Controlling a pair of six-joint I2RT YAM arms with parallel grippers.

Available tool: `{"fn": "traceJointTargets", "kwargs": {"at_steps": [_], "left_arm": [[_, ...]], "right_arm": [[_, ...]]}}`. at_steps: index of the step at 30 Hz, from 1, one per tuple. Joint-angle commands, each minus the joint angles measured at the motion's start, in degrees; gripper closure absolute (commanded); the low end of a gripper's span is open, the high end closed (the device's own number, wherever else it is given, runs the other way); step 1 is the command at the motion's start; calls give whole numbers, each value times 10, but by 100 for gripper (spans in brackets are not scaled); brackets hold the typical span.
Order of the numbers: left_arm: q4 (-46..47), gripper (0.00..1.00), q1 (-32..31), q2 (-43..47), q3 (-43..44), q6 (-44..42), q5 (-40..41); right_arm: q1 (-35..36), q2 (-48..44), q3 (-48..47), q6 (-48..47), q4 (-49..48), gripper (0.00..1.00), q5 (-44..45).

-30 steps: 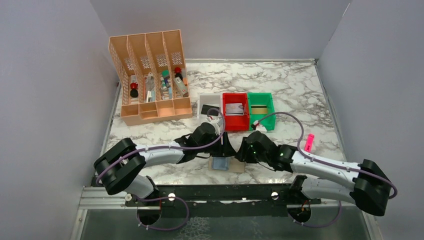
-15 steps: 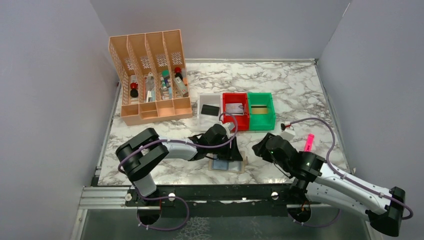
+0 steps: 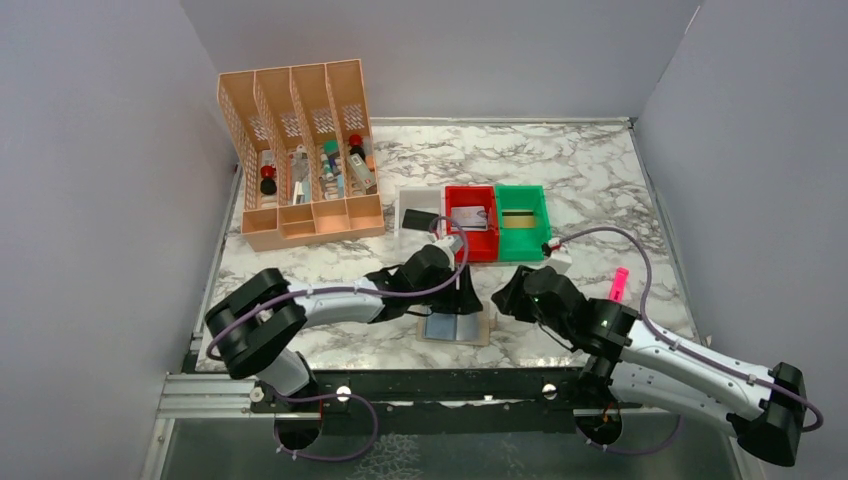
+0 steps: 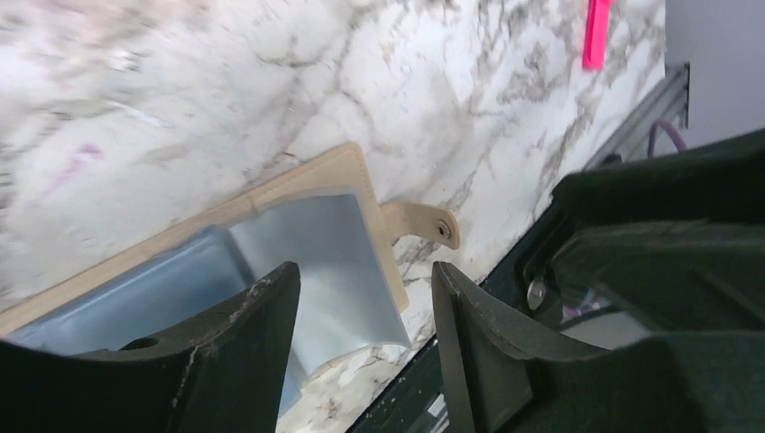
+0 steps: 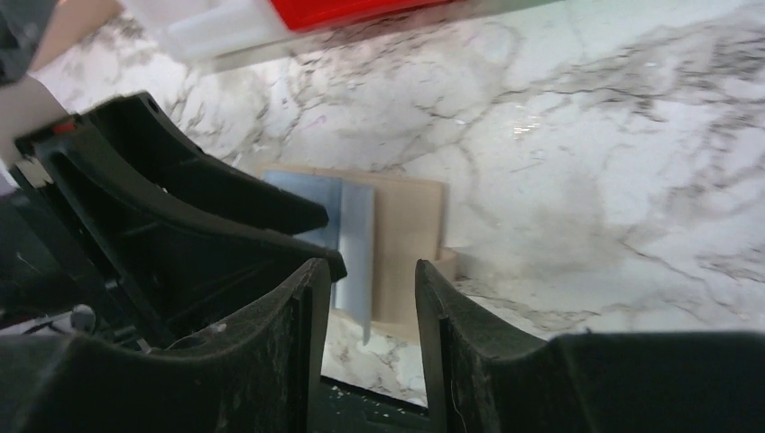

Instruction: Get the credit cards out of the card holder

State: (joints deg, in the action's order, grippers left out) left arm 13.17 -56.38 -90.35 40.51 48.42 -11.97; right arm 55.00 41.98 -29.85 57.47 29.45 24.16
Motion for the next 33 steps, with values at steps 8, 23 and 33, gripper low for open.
{"fn": "traceJointTargets", "kwargs": {"at_steps": [8,23,33], "left_arm": [[-216,35,15,171,-20,1,275],[-301,9,123,339,-105,25,328],[-258,8,148,345,-125,7,271]], "right_arm": [[2,122,-45,-134,-181,57,-197],[67,347,-141,-144,-116,50,-127],[94,438,-189,-162,-91,45,-105]]}}
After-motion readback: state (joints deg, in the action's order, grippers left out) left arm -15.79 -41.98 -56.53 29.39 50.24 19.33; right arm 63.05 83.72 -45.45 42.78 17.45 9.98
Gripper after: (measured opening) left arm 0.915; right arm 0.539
